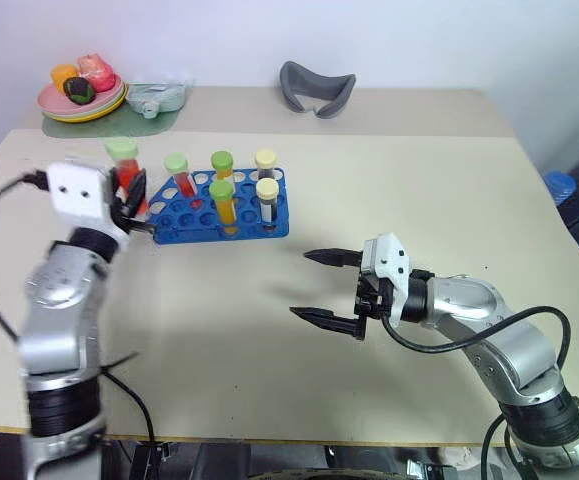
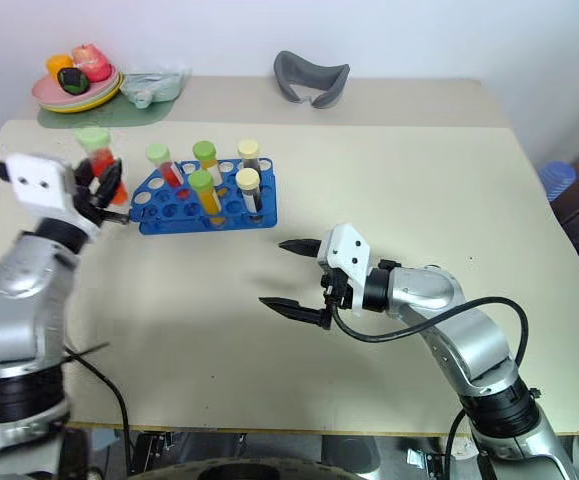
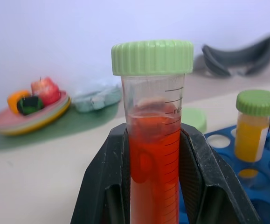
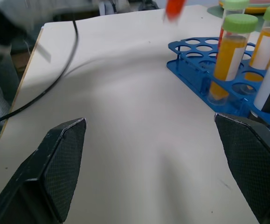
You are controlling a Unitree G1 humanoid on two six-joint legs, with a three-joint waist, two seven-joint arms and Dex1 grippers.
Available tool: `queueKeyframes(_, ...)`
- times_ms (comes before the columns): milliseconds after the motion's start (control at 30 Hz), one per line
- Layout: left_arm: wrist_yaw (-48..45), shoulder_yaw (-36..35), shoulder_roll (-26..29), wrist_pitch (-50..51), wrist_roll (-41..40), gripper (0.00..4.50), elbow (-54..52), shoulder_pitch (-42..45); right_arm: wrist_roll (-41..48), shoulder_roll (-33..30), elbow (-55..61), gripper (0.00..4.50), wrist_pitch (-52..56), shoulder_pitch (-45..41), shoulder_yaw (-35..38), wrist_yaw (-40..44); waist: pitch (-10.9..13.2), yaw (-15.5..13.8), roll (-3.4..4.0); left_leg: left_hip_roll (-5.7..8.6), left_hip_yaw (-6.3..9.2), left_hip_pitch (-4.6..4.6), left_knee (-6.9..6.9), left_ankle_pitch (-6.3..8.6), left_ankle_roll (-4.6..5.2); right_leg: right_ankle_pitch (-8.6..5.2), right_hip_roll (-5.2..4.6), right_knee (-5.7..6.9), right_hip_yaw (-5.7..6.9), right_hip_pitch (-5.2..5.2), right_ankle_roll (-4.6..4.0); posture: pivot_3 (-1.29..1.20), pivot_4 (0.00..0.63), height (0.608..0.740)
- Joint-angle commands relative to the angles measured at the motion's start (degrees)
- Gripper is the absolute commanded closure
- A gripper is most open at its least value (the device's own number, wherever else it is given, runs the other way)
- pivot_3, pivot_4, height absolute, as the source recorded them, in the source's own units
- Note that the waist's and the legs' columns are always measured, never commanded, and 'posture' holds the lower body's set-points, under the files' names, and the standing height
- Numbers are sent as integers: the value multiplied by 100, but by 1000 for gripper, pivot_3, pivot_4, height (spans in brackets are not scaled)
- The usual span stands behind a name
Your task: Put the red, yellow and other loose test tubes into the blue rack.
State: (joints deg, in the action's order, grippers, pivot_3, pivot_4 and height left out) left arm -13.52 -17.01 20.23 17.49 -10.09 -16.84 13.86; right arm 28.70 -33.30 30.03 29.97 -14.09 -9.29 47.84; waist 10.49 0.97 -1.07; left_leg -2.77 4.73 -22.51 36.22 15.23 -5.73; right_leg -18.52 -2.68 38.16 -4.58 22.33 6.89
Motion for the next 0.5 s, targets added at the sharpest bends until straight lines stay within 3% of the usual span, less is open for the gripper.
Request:
queueKeyframes(33,207,219,-318,-1420,361,3729,450,-40,-21,41,133,0,-85,-30,46,-54,0,-2,0,0,0,0,-1,0,0,0,0,0,0,0,0,0,150,740)
queueKeyframes(300,254,503,-590,-2835,537,3729,1898,343,-4,56,339,0,8,111,69,-270,-1,2,0,1,1,2,0,0,0,0,1,2,1,-1,0,0,150,740)
queueKeyframes(500,205,592,-715,-3178,401,3729,2445,530,21,60,377,0,36,124,66,-353,-2,2,1,1,2,2,0,0,0,0,2,2,2,-2,1,0,150,740)
